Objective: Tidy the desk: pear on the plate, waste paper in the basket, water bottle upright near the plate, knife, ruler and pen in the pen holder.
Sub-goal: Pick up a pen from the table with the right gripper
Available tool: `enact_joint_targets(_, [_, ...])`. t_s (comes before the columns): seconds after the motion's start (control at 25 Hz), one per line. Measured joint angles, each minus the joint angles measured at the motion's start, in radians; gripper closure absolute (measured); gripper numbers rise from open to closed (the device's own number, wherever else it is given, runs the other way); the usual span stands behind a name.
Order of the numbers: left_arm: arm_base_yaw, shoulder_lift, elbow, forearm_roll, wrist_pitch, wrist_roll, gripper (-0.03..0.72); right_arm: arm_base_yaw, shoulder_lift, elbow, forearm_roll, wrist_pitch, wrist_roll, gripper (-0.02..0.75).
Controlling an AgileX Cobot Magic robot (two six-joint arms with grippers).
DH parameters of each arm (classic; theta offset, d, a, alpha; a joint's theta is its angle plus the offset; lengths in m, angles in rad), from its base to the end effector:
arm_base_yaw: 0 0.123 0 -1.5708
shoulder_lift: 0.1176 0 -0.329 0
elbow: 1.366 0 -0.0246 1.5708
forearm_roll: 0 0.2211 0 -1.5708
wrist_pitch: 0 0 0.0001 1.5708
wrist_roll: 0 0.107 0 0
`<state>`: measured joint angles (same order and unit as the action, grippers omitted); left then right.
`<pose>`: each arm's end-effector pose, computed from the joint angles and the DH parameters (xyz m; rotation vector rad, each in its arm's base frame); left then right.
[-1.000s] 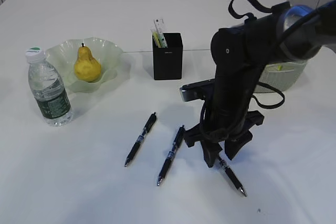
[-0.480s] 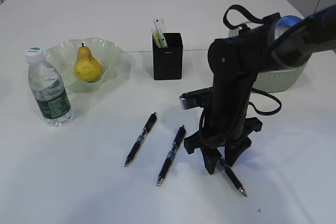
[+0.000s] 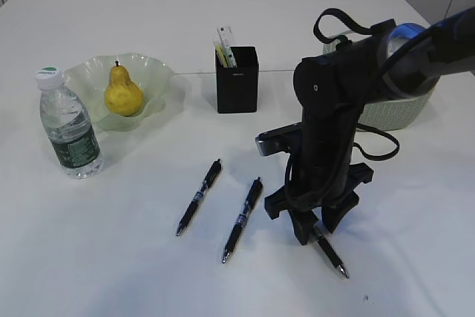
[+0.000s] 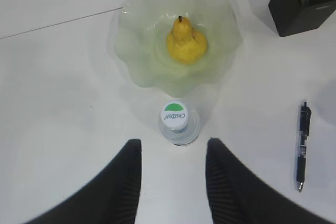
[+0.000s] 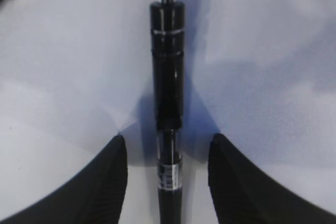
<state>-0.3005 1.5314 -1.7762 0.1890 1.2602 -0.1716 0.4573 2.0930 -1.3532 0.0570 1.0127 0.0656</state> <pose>0.2828 -0.0676 0.4623 0.1567 2.4684 0.0477 0.3359 0.1711 0.1658 0.5427 -2.9892 -0.0317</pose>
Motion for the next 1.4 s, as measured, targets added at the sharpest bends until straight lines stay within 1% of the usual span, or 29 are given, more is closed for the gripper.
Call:
enact_joint_targets(0.08, [0.0, 0.0, 0.0, 0.0, 0.0, 0.0, 0.402, 0.0, 0.0, 0.0, -0.005, 0.0, 0.0, 0.338])
enact_joint_targets(0.16, [0.0, 0.0, 0.0, 0.0, 0.0, 0.0, 0.402, 0.0, 0.0, 0.0, -0.006, -0.002, 0.0, 0.359])
enact_joint_targets(0.24, [0.0, 0.0, 0.0, 0.0, 0.0, 0.0, 0.402, 0.0, 0.0, 0.0, -0.006, -0.002, -0.002, 0.412])
enact_joint_targets(0.44, [0.0, 0.0, 0.0, 0.0, 0.0, 0.0, 0.402, 0.0, 0.0, 0.0, -0.006, -0.002, -0.002, 0.589])
enact_joint_targets(0.48, [0.0, 0.0, 0.0, 0.0, 0.0, 0.0, 0.402, 0.0, 0.0, 0.0, -0.006, -0.002, -0.002, 0.615])
enact_joint_targets(0.56, [0.0, 0.0, 0.0, 0.0, 0.0, 0.0, 0.402, 0.0, 0.0, 0.0, -0.006, -0.002, -0.002, 0.637])
enact_joint_targets(0.72, [0.0, 0.0, 0.0, 0.0, 0.0, 0.0, 0.402, 0.0, 0.0, -0.004, -0.008, 0.004, -0.003, 0.645])
enact_joint_targets(0.8, [0.0, 0.0, 0.0, 0.0, 0.0, 0.0, 0.402, 0.0, 0.002, -0.026, -0.008, 0.039, -0.005, 0.645])
enact_joint_targets(0.92, [0.0, 0.0, 0.0, 0.0, 0.0, 0.0, 0.402, 0.0, 0.002, -0.093, -0.008, 0.121, -0.005, 0.645])
enact_joint_targets(1.12, [0.0, 0.0, 0.0, 0.0, 0.0, 0.0, 0.402, 0.0, 0.002, -0.254, -0.008, 0.159, -0.007, 0.645])
enact_joint_targets(1.24, [0.0, 0.0, 0.0, 0.0, 0.0, 0.0, 0.402, 0.0, 0.002, -0.342, -0.011, 0.131, -0.007, 0.645])
enact_joint_targets(1.4, [0.0, 0.0, 0.0, 0.0, 0.0, 0.0, 0.402, 0.0, -0.024, -0.374, -0.047, -0.017, -0.004, 0.646])
